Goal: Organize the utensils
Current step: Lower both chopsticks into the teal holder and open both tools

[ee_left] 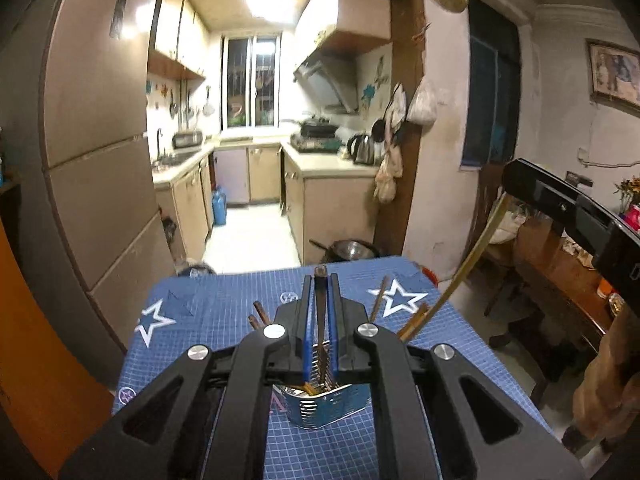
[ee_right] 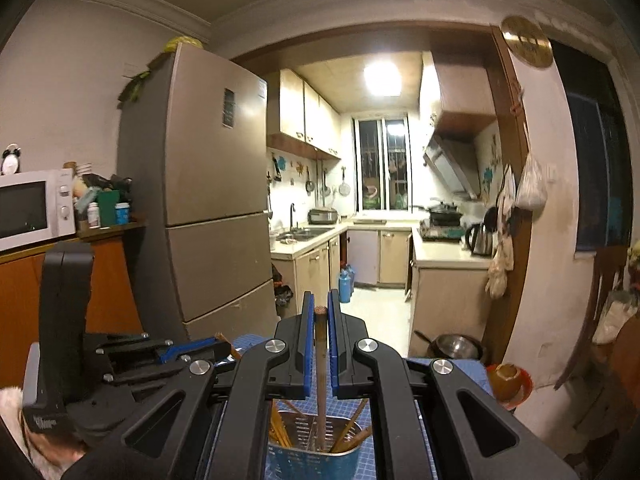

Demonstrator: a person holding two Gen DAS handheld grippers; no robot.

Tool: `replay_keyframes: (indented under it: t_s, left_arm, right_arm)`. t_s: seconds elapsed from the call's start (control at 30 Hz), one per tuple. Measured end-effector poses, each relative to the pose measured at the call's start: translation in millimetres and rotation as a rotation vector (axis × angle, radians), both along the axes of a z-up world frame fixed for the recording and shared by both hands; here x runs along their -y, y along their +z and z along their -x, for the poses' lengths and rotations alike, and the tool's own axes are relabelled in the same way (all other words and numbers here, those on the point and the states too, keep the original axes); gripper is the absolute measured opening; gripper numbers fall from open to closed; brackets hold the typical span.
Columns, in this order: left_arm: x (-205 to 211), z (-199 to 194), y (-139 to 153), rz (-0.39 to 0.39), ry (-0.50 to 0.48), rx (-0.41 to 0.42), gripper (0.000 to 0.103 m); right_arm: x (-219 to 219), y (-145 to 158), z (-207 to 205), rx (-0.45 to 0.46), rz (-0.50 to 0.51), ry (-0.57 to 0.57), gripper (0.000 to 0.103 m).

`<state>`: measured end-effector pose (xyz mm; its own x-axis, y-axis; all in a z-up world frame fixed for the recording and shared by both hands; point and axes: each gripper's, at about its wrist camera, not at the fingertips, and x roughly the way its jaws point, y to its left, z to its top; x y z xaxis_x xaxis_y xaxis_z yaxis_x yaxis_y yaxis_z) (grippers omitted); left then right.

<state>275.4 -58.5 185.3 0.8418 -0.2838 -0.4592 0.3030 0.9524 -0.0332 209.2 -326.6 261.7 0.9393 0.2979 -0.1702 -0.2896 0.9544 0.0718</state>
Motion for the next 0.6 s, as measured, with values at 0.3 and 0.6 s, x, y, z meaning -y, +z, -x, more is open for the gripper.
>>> replay_keyframes:
  t_s: [0.3, 0.6]
  left_arm:
    - [-1, -28, -33, 0.025, 0.001, -0.073, 0.005]
    - [-6, -12, 2, 0.055, -0.028, -0.015, 0.005]
  right_arm:
    - [-8, -60, -62, -0.103, -0.008, -0.039, 0.008]
    - [-7, -80, -79, -0.122, -0.019, -0.054, 0.008]
